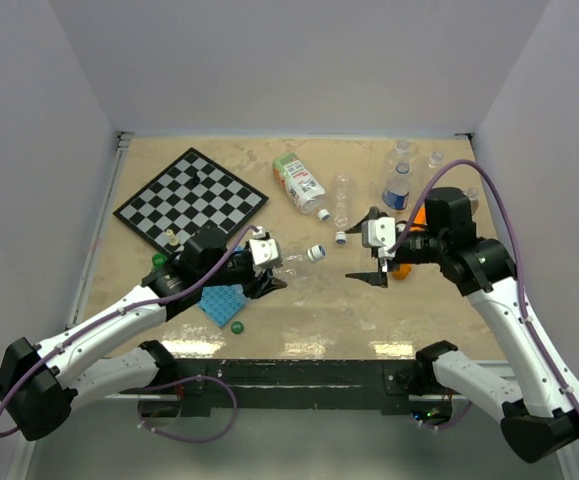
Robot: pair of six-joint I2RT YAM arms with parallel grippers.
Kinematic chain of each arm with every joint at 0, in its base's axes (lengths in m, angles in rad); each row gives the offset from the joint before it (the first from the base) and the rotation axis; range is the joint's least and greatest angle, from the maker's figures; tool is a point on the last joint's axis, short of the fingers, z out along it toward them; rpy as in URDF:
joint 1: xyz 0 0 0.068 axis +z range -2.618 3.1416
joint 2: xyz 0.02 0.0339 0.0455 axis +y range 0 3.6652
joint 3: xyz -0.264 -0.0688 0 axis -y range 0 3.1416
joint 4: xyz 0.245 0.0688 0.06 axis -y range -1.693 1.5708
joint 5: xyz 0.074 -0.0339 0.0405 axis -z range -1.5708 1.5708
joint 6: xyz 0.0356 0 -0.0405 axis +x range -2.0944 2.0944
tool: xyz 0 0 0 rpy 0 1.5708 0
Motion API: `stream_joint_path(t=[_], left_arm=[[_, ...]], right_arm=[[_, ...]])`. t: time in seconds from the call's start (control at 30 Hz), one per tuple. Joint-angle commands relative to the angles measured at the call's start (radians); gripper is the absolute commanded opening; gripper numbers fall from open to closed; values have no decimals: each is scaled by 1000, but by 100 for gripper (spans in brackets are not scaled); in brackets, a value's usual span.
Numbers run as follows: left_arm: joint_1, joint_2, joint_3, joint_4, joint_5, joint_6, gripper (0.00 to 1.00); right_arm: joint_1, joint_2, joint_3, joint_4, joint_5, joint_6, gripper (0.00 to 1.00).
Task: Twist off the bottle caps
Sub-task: Unscrew the bottle cap from the plastic bottle.
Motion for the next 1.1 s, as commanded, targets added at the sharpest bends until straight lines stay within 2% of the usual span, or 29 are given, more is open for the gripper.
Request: stream_joint_path(t=[0.0, 0.17, 0.33, 0.63, 0.8, 1.07], left_arm=[[5, -15, 9, 27, -2, -13, 2], [3, -13, 11, 27, -7, -13, 2], [3, -13, 9, 25, -10, -14, 2], [3, -11, 11, 27, -11, -14, 2], [3, -8, 9, 27, -11, -17, 2], [3, -7, 11, 27, -17, -14, 2]], right_arm=[[-4, 30, 48, -53, -27, 150, 87], [-4, 65, 56, -44, -69, 239, 87], [-6, 89, 53, 11, -37, 333, 87], [-6, 91, 45, 192, 31, 638, 86], [-6, 108, 21, 309, -24, 796, 86], [-4, 223, 15, 364, -81, 958, 83]])
